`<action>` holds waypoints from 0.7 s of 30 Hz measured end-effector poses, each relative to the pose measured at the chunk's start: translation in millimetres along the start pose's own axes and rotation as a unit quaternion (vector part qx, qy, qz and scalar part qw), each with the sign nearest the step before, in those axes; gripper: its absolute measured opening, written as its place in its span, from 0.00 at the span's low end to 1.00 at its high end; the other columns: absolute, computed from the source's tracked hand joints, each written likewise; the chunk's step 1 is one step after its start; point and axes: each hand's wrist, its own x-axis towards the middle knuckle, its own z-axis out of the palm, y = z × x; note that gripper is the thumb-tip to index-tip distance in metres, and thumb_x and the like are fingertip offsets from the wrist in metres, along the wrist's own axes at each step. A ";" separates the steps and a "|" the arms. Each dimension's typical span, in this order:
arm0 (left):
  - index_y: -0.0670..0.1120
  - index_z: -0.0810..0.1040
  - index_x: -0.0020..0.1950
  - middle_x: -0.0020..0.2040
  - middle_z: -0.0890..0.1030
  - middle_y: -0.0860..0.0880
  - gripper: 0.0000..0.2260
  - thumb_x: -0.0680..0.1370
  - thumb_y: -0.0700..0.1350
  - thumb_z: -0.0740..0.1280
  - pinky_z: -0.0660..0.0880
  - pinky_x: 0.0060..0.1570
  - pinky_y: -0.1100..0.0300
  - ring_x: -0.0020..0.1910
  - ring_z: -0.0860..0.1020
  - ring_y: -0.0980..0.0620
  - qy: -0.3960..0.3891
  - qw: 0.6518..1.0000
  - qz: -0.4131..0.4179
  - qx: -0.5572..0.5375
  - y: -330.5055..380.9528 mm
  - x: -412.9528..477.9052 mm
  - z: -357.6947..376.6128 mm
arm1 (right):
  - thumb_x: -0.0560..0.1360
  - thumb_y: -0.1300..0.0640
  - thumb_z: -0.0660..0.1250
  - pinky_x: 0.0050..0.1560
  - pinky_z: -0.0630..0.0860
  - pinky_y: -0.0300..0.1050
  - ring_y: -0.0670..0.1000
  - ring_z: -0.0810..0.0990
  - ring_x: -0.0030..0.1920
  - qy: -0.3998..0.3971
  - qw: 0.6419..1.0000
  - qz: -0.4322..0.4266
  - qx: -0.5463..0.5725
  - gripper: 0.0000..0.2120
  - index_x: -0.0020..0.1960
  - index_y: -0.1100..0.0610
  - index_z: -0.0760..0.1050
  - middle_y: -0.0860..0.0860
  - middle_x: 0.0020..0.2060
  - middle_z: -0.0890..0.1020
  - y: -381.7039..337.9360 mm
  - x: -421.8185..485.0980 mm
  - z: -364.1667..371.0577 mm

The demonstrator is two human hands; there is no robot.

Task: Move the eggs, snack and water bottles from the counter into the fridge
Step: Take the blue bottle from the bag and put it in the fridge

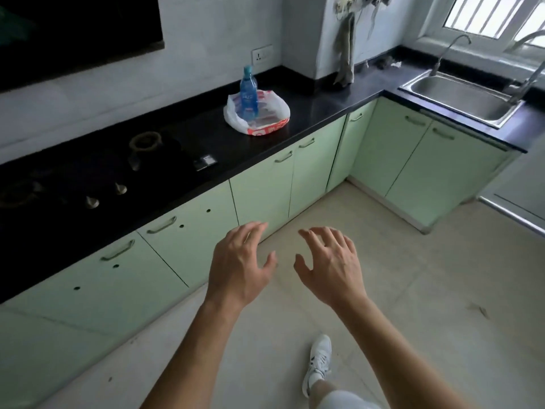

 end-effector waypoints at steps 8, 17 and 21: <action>0.47 0.74 0.69 0.65 0.78 0.50 0.26 0.74 0.57 0.58 0.75 0.59 0.52 0.62 0.76 0.49 -0.004 1.000 0.006 0.005 52.8 137.5 53.5 | 0.74 0.44 0.63 0.65 0.71 0.54 0.55 0.76 0.63 0.002 1.000 0.018 0.009 0.23 0.66 0.52 0.75 0.50 0.59 0.80 106.7 108.8 1.3; 0.49 0.74 0.69 0.65 0.78 0.52 0.26 0.74 0.58 0.58 0.74 0.60 0.53 0.63 0.75 0.50 -0.008 1.000 -0.027 0.010 84.0 235.8 90.9 | 0.74 0.44 0.63 0.65 0.70 0.53 0.56 0.76 0.62 -0.003 1.000 -0.011 0.019 0.22 0.66 0.51 0.75 0.50 0.58 0.80 177.7 213.0 9.3; 0.49 0.73 0.69 0.66 0.77 0.52 0.25 0.75 0.56 0.61 0.74 0.62 0.53 0.64 0.74 0.51 -0.013 0.999 -0.041 0.015 75.8 265.2 99.7 | 0.74 0.44 0.64 0.65 0.70 0.52 0.55 0.76 0.62 -0.014 0.999 -0.023 0.035 0.22 0.66 0.51 0.75 0.49 0.58 0.80 182.8 248.6 24.5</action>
